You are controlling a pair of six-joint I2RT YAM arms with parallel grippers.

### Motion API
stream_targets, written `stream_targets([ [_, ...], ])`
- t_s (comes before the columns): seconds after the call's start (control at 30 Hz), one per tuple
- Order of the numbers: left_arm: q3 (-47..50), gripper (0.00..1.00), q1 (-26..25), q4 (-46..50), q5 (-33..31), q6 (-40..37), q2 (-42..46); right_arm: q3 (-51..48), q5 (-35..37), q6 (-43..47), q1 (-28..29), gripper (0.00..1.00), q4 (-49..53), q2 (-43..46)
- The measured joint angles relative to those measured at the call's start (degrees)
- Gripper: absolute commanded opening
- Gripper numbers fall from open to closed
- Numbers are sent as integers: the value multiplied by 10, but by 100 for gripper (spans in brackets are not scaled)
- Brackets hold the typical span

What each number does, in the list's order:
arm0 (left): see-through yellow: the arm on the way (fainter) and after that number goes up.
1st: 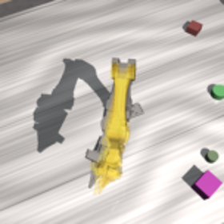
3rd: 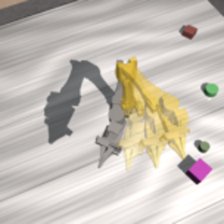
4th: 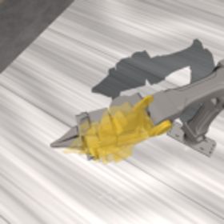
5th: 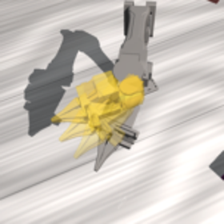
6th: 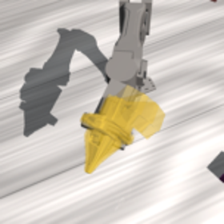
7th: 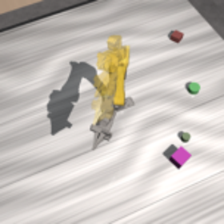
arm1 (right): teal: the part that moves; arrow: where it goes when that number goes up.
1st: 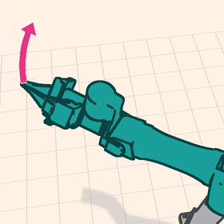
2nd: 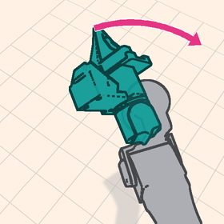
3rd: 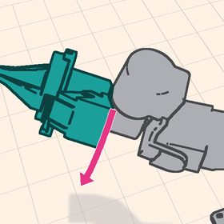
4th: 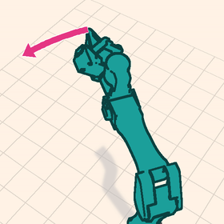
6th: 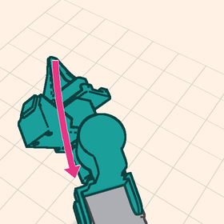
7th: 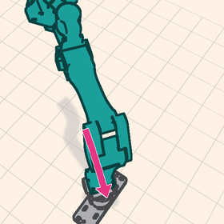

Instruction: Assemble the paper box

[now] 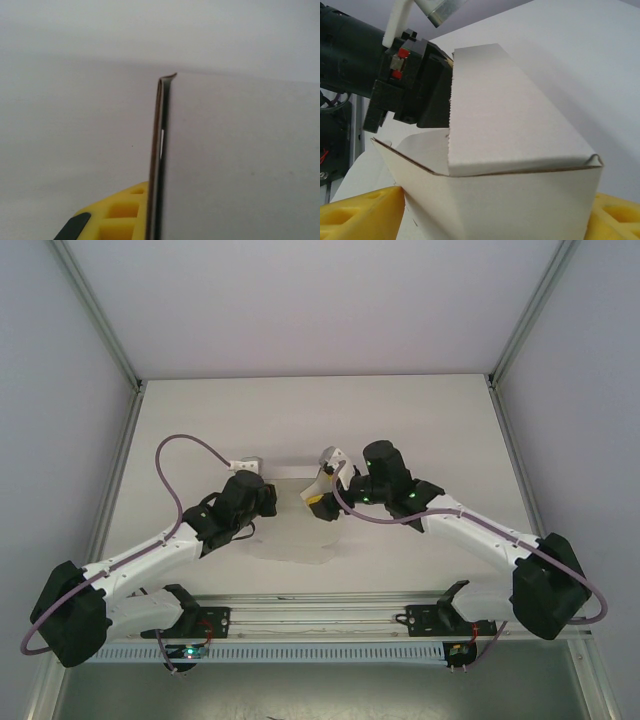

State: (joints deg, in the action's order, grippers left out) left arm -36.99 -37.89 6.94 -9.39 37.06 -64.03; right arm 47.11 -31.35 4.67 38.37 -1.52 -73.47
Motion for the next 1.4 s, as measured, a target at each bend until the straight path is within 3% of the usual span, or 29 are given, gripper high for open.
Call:
stream_targets([
  [0.2,-7,0,-3,0,7,-1,0,0,35,-11,0,67,5,12],
  [0.43,-9,0,-3,0,17,-3,-7,1,112,-37,13,61,-6,3],
  [0.5,-10,0,-3,0,17,-3,-12,1,133,-45,16,57,-8,-3],
  [0.57,-11,0,-3,0,16,-3,-15,3,157,-49,21,43,-8,-5],
  [0.77,-12,0,-3,0,17,-3,-14,9,233,-63,43,34,-8,-2],
  [1.07,-13,0,-3,-1,14,2,-5,21,318,-79,73,39,8,1],
  [1.13,-13,0,-3,-1,12,5,-2,34,342,-83,81,47,19,-6],
  [1.3,-13,0,-4,1,10,7,1,47,400,-97,83,53,35,-25],
  [1.4,-13,0,-4,3,8,7,1,47,414,-105,83,49,35,-30],
])
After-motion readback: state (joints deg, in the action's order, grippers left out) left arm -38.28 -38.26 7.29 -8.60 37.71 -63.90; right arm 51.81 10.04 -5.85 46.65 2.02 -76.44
